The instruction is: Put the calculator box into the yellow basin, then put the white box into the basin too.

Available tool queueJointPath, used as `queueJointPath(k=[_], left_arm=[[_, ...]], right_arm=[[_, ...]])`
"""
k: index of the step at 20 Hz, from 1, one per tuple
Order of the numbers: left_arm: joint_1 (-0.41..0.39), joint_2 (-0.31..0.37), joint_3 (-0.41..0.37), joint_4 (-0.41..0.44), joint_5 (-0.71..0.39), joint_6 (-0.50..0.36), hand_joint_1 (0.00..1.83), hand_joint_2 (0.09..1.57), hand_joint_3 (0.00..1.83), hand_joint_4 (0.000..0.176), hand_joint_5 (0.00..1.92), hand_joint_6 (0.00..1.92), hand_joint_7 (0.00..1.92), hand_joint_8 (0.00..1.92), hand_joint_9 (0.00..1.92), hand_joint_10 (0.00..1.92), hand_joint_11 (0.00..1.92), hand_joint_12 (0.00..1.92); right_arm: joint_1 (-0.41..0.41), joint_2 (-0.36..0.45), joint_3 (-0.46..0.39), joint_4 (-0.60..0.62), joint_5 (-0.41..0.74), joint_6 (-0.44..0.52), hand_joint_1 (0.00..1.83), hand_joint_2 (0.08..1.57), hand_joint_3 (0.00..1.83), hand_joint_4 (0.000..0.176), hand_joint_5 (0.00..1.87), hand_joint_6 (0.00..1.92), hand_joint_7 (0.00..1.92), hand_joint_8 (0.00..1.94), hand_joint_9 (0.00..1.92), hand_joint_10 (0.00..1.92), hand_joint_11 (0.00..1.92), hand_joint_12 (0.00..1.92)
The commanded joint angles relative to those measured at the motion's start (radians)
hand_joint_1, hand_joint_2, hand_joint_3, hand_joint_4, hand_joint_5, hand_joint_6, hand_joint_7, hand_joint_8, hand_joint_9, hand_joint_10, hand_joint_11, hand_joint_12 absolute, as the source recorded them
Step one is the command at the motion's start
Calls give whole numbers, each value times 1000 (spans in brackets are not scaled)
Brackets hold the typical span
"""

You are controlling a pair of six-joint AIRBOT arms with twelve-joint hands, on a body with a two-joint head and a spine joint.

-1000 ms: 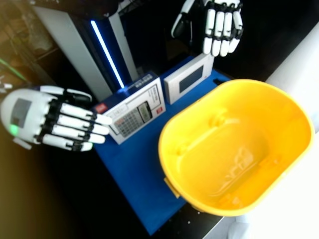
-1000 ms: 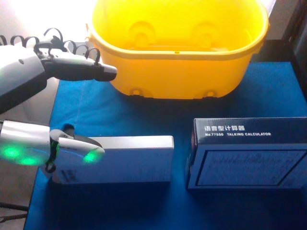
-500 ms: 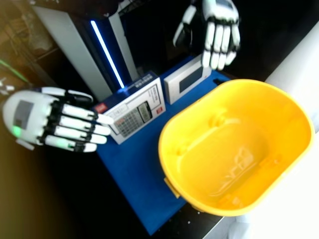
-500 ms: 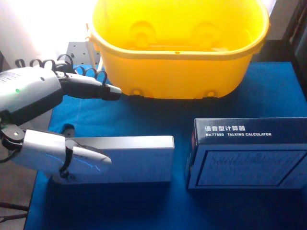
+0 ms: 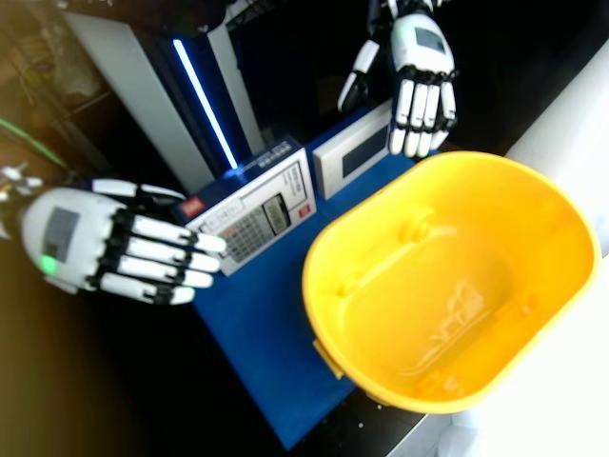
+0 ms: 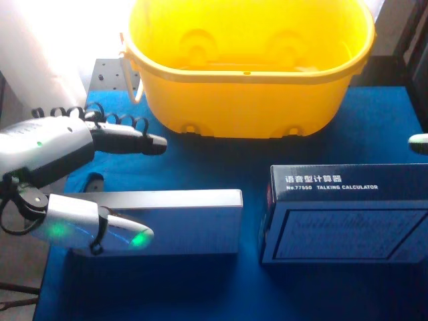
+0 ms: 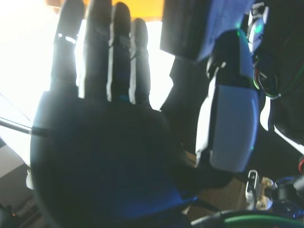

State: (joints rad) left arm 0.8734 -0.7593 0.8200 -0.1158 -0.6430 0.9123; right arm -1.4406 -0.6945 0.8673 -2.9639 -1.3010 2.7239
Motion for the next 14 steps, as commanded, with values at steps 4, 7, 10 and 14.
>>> queueJointPath(k=[4,7,10,14], left_arm=[[35,-27,18,-36,-97,-5,631,863,0,0,490,18,470,13,415,20,0,1151],[39,-53,38,-42,-71,-5,592,851,0,0,517,18,514,18,472,40,0,1325],[41,-60,42,-43,-70,-5,874,959,28,0,636,50,605,37,564,80,9,1473],[48,-71,51,-50,-78,-5,1347,1198,0,0,752,1082,798,1256,852,1520,676,1730]], right_arm=[[66,-44,31,-27,-7,7,694,724,0,0,222,2,278,1,321,7,0,941],[78,-61,41,-40,14,7,823,755,0,0,301,27,331,17,385,27,0,1108],[82,-65,41,-45,14,7,983,899,6,0,611,51,593,414,484,828,198,1464],[93,-66,41,-48,14,7,1328,1151,1,0,818,1202,911,1014,856,1255,661,1537]])
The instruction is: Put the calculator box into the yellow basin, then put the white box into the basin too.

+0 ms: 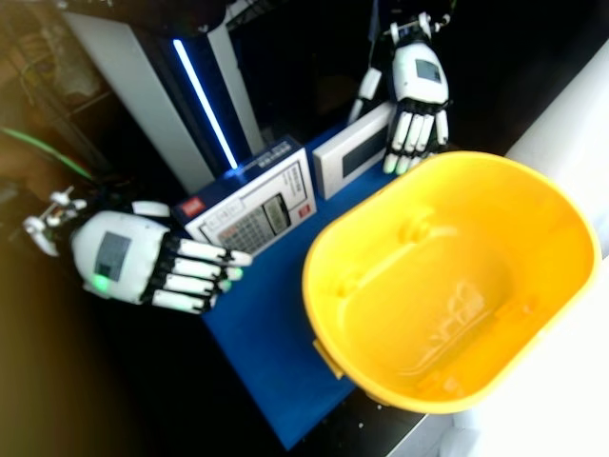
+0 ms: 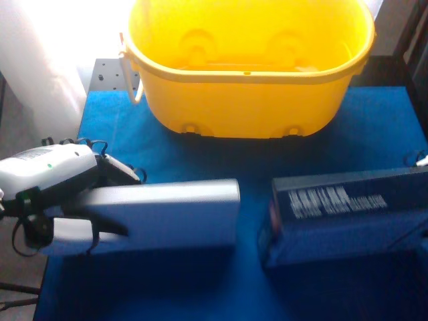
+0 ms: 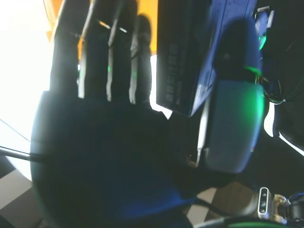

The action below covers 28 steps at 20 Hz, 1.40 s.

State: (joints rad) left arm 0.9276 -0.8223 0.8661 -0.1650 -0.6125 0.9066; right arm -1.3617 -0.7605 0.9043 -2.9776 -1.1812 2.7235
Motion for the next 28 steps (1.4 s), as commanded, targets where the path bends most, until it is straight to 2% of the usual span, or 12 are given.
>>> queueJointPath(k=[1,4,6,10,11,12,16,19,20,22,24,28], left_arm=[[-6,-9,4,-2,-110,0,1347,1198,0,0,752,1082,798,1256,852,1520,676,1730],[12,-6,0,-16,-166,-9,1358,1188,0,0,767,1124,826,1227,821,1471,688,1588],[28,20,-15,-5,-244,-58,1359,1183,1,0,764,1142,828,1216,843,1438,711,1584],[51,126,-87,29,-447,-114,1263,1160,2,0,889,935,901,1316,913,1280,861,1591],[51,146,-101,34,-479,-115,1350,1154,0,0,890,817,881,1244,915,1420,831,1608],[51,171,-122,42,-528,-115,1367,1157,3,0,815,970,868,1192,907,1386,805,1500],[51,207,-154,63,-646,-116,1363,1170,0,0,819,983,828,1249,872,1427,846,1541],[45,205,-140,61,-719,-115,1360,1173,1,0,791,1047,835,1234,872,1423,886,1598],[36,198,-129,56,-748,-115,1368,1156,0,0,845,904,885,1215,901,1433,882,1655],[-9,180,-95,50,-791,-115,1270,1176,3,0,818,984,920,1343,1076,1413,1078,1739],[-83,145,-50,59,-781,-115,1236,1194,0,0,804,989,889,1442,1030,1585,1048,1914],[-299,35,73,121,-609,-116,1234,1196,0,0,803,991,885,1451,1022,1601,1046,1921]], right_arm=[[15,0,4,-34,-106,7,1328,1151,1,0,818,1202,911,1014,856,1255,661,1537],[22,1,4,-34,-114,9,1379,1110,0,0,914,1072,1011,869,940,1234,755,1486],[22,3,3,-34,-149,24,1377,1126,2,0,858,1033,958,1008,940,1292,807,1521],[21,38,-26,-34,-208,24,1378,1126,0,0,847,1031,966,1026,945,1280,811,1504],[19,48,-31,-34,-217,24,1377,1130,1,0,845,1045,955,1040,932,1289,793,1479],[17,54,-31,-34,-217,24,1377,1129,0,0,860,1009,961,1048,925,1288,799,1470],[13,57,-30,-34,-215,24,1382,1109,1,0,902,965,1017,951,939,1253,788,1452],[13,59,-30,-34,-215,24,1377,1135,2,0,874,883,955,1127,889,1358,843,1540],[13,59,-29,-34,-215,24,1292,1129,0,0,929,831,995,1218,1015,1303,923,1566],[13,59,-28,-34,-215,24,1277,1120,0,0,954,804,1020,1207,1061,1259,946,1551],[13,59,-26,-34,-215,24,1361,1122,2,0,884,857,974,1107,981,1277,955,1449],[11,56,-19,-34,-215,23,1385,1109,0,0,856,986,1018,926,994,1226,882,1426]])
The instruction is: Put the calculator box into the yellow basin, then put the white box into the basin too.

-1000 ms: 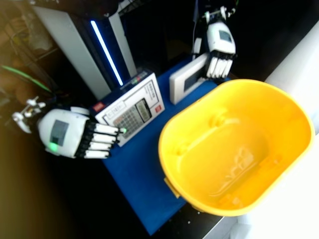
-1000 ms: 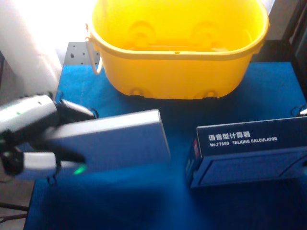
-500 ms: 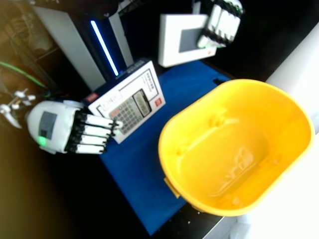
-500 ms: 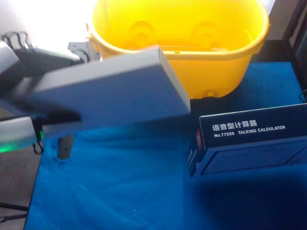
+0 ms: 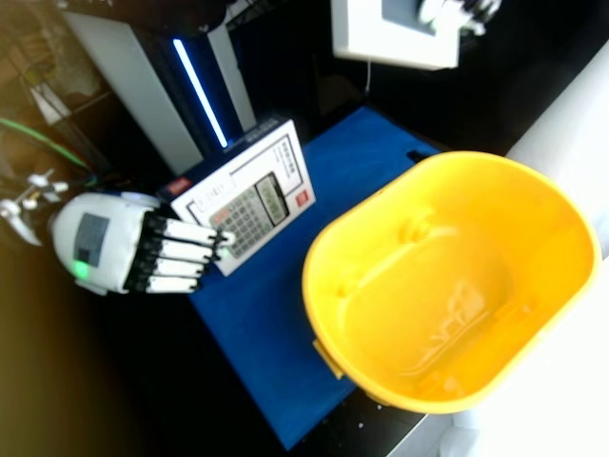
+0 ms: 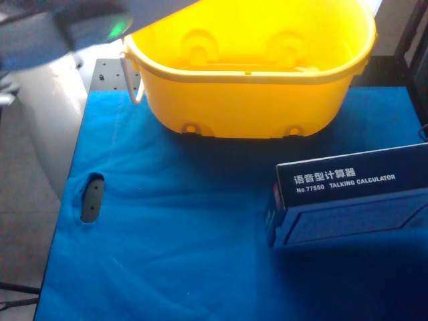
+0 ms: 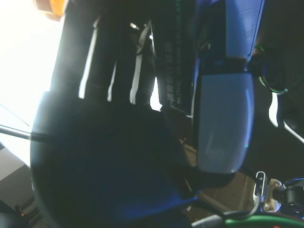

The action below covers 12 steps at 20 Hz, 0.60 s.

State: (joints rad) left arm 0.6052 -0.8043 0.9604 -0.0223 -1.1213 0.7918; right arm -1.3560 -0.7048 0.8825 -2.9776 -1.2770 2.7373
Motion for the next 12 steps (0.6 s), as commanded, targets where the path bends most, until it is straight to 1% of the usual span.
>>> queueJointPath(k=[1,2,3,4,5,6,7,8,10,11,12], left_arm=[[-43,-20,21,14,-38,-19,1234,1198,0,0,800,994,881,1461,1019,1599,1039,1921],[-122,-61,68,58,43,-49,1234,1195,0,0,805,988,886,1449,1022,1601,1046,1921],[-187,-93,105,91,112,-63,1234,1195,0,0,805,987,888,1446,1023,1602,1047,1921],[-218,-116,129,103,156,-64,1234,1200,1,0,787,1006,882,1457,1020,1600,1042,1921],[-240,-134,150,106,184,-63,1234,1196,0,0,802,992,887,1449,1023,1602,1046,1921],[-277,-168,188,110,231,-63,1233,1195,0,0,805,988,888,1447,1023,1603,1047,1921],[-298,-193,215,112,268,-63,1234,1200,1,0,787,1006,882,1457,1020,1601,1042,1921],[-316,-234,259,112,322,-63,1233,1201,1,0,793,1004,877,1468,1019,1600,1040,1921],[-332,-292,322,105,393,-64,1234,1195,0,0,805,988,888,1447,1023,1602,1047,1921],[-336,-322,352,101,430,-64,1234,1200,1,0,787,1006,882,1457,1020,1601,1042,1921],[-338,-353,389,95,468,-64,1341,1162,0,0,827,1093,879,1171,936,1367,853,1525]], right_arm=[[5,0,4,-34,-119,10,1383,1111,0,0,842,1014,1008,926,998,1221,857,1447],[5,-1,4,-33,-119,10,1383,1115,1,0,828,1023,998,947,994,1225,864,1446],[4,-1,5,-33,-119,10,1382,1121,0,0,838,961,980,1001,976,1268,879,1475],[4,-1,5,-34,-119,10,1383,1121,0,0,837,961,978,1004,978,1268,882,1481],[5,-1,5,-34,-119,10,1383,1120,0,0,831,978,982,989,986,1257,873,1477],[8,-1,6,-34,-119,10,1384,1115,0,0,836,995,993,959,1000,1230,859,1472],[9,-1,6,-34,-119,10,1386,1108,0,0,854,978,1006,937,1010,1209,849,1469],[9,-2,7,-34,-119,9,1387,1100,0,0,867,987,1022,898,1024,1179,852,1463],[10,-2,7,-34,-119,9,1388,1097,0,0,875,962,1030,892,1029,1173,888,1432],[12,-2,7,-34,-119,9,1388,1097,0,0,888,942,1025,914,1015,1195,893,1448],[12,-2,7,-34,-119,9,1389,1093,0,0,895,956,1038,876,1025,1177,901,1423]])
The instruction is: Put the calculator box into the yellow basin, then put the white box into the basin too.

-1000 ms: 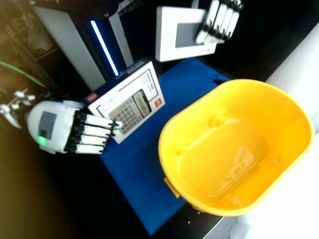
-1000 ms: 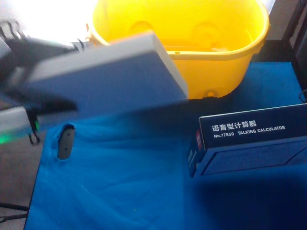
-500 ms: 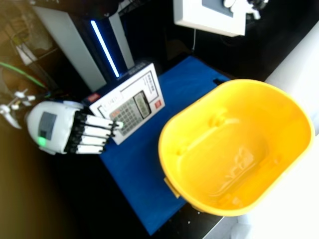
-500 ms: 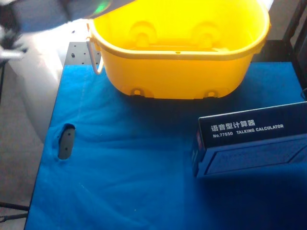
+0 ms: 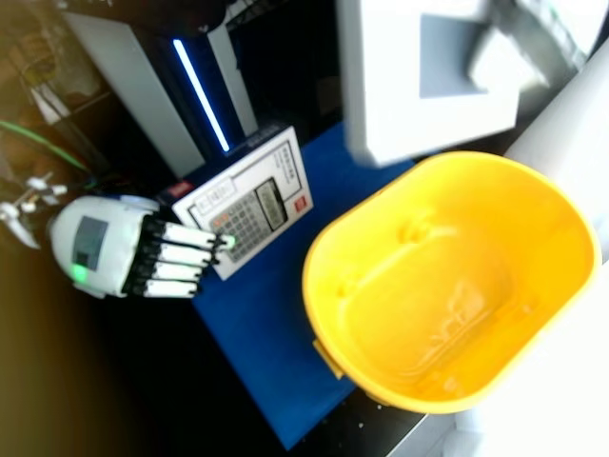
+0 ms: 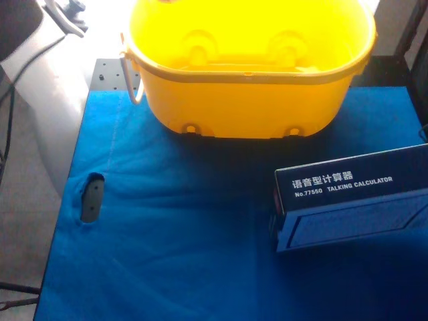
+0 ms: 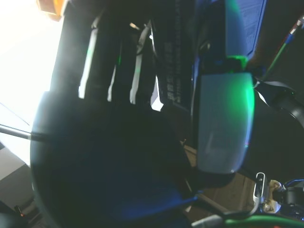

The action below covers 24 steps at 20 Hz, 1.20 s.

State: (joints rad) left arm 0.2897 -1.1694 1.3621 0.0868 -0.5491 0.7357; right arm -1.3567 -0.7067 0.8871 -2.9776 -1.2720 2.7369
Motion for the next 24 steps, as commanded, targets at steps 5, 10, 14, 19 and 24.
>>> queueJointPath(k=[5,10,14,19,24], left_arm=[[-24,-69,82,-31,2,-11,1367,1153,1,0,783,1125,909,1038,913,1355,796,1543],[-23,-73,96,-42,12,-11,931,1005,0,0,535,116,449,63,308,161,5,930],[-20,-75,107,-61,19,-11,694,890,0,118,204,0,15,0,2,0,0,6],[8,-64,108,-101,-8,-11,683,886,0,135,108,7,0,0,0,0,0,0],[68,-24,92,-162,-29,-11,710,946,11,66,248,24,18,7,0,0,0,0]], right_arm=[[17,2,2,-34,-124,10,1388,1100,0,0,880,962,1031,900,1007,1210,897,1427],[17,3,2,-34,-125,10,1381,1127,0,0,882,878,970,1065,925,1358,907,1529],[17,5,1,-34,-129,10,1382,1123,1,0,887,862,967,1073,940,1331,941,1512],[18,24,-7,-34,-183,11,1364,1118,3,0,933,789,976,1121,944,1326,903,1529],[18,95,-37,-34,-298,11,1361,1096,0,0,969,855,1019,1006,958,1261,792,1902]])
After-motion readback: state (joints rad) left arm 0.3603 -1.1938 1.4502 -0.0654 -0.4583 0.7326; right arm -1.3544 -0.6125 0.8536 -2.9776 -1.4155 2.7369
